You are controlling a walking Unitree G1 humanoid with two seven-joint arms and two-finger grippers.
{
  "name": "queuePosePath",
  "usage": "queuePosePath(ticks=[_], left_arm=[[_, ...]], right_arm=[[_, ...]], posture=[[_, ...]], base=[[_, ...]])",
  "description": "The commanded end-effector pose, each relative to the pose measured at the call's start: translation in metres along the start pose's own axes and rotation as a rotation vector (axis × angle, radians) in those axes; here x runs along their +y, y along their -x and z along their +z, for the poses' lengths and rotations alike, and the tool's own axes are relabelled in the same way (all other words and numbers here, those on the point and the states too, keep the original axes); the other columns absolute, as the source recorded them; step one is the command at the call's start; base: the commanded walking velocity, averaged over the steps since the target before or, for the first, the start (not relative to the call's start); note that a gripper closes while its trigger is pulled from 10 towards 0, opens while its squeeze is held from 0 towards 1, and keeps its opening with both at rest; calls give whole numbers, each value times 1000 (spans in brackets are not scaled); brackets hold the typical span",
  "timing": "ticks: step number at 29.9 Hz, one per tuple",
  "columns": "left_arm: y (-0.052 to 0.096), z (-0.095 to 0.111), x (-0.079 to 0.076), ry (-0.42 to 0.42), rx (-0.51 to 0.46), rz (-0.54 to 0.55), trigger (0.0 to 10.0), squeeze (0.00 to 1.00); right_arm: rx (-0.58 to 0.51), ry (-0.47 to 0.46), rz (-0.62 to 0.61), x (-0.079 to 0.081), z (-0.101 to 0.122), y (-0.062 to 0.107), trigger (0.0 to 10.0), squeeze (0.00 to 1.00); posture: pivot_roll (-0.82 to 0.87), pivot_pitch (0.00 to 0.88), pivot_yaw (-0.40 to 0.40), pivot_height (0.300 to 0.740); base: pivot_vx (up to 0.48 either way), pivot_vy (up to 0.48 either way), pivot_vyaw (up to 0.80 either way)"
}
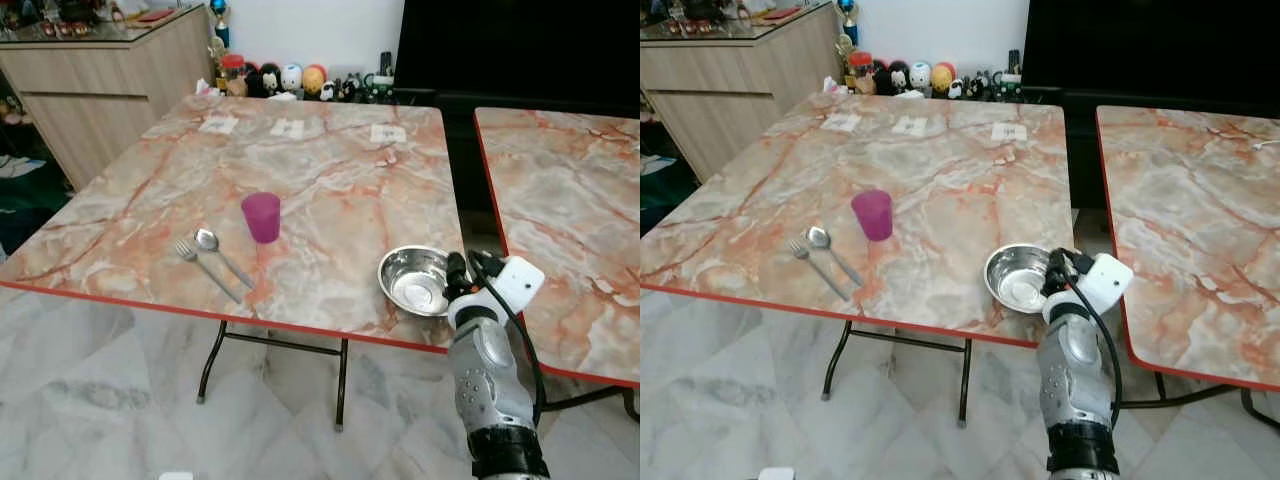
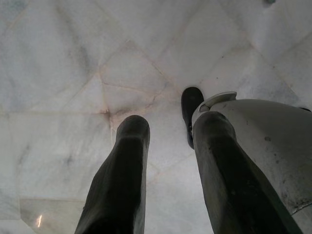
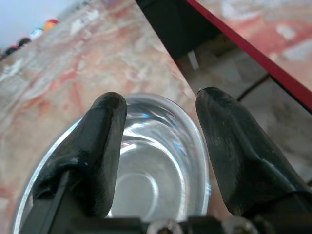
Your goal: Setting the table
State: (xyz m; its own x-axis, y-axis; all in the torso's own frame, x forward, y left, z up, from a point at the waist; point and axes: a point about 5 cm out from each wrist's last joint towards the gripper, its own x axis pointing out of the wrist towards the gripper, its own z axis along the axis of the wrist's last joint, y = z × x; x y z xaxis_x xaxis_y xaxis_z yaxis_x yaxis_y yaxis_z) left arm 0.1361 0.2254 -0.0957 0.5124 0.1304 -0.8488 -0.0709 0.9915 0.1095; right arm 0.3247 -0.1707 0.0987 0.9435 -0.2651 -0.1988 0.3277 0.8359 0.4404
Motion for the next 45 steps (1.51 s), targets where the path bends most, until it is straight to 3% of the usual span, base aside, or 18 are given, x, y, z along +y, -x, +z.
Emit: queuePosePath(ticks=[1,4,20,21,22,45], left_arm=[[1,-3,2,-1,16,9,10000,0],[1,-3,3,0,18,11,10000,0],[1,-4,3,-6,19,12,10000,0],[1,-4,3,-6,20,12,10000,0],[1,-4,3,-6,20,13,10000,0],[1,-4,3,-16,31,5,10000,0]], right_arm=[[20,-6,-11,0,0,0,10000,0],[74,-61,-39,-4,-6,0,10000,0],[223,-62,-22,-3,-22,2,10000,0],[225,-63,-35,-4,-23,2,7294,0],[229,-63,-39,-4,-24,3,0,0],[249,-79,-52,-5,-26,3,0,0]], posture=[[-62,0,12,740],[-59,0,13,740],[-58,0,15,740],[-58,0,15,740],[-56,0,15,740],[-58,0,15,740]], base=[[0,0,0],[0,0,0],[0,0,0],[0,0,0],[0,0,0],[0,0,0]])
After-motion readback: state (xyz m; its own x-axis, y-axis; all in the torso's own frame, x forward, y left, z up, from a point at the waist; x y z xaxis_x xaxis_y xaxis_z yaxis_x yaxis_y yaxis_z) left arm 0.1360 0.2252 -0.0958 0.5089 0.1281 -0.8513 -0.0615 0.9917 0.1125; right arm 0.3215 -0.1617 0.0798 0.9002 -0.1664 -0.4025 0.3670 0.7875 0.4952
